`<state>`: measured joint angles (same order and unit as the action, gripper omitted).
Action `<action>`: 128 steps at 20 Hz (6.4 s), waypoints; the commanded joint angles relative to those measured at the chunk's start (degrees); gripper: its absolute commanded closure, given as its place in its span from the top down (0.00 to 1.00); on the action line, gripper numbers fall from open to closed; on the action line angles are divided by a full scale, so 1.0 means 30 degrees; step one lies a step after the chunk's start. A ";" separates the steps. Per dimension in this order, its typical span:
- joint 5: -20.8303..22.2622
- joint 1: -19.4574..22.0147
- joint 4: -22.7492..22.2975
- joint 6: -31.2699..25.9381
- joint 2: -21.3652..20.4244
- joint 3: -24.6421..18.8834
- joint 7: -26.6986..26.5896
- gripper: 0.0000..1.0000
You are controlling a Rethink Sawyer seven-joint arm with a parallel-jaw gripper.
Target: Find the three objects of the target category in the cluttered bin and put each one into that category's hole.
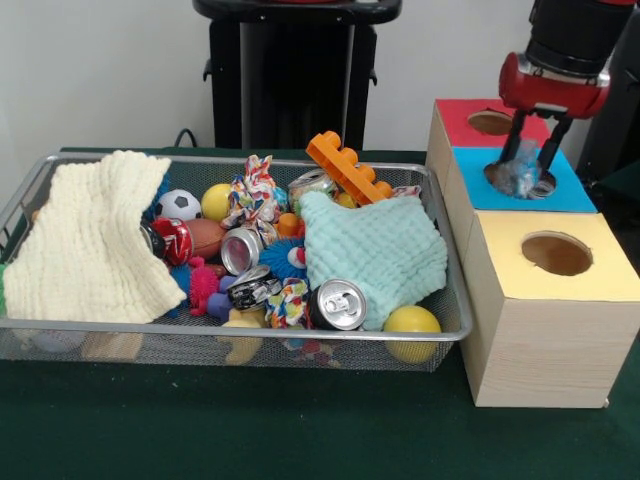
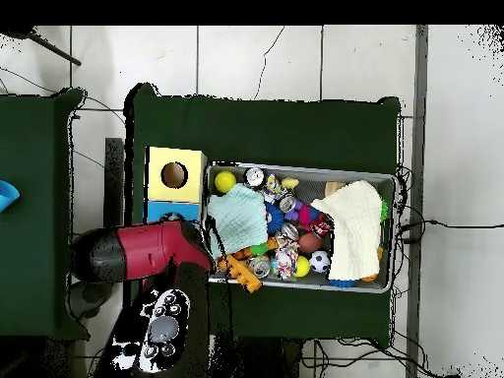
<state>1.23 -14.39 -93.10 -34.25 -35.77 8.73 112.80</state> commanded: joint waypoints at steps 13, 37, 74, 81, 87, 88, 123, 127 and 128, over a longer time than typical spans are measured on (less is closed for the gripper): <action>0.2567 0.1348 -0.0312 0.6716 0.5073 0.1088 0.2331 1.00; 0.1953 0.1999 -0.0440 0.5062 0.4086 0.0346 0.1600 0.00; 0.1959 0.2453 -0.1104 0.3385 0.2522 -0.0192 0.0725 1.00; 0.1753 0.2821 -0.1479 0.1533 0.1015 -0.0535 0.0049 1.00; 0.1919 0.2784 -0.1540 0.0837 0.0447 -0.0568 0.0037 1.00; 0.1919 0.2795 -0.1582 0.0735 0.0345 -0.0592 0.0029 1.00; 0.1634 0.2609 -0.1221 -0.1412 -0.0527 -0.0625 0.0093 1.00; 0.1614 0.2585 -0.1234 -0.1750 -0.0766 -0.0649 0.0133 1.00; 0.1624 0.2607 -0.1239 -0.1790 -0.0808 -0.0685 0.0133 1.00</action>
<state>2.75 -9.37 -94.75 -31.93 -37.87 6.80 112.80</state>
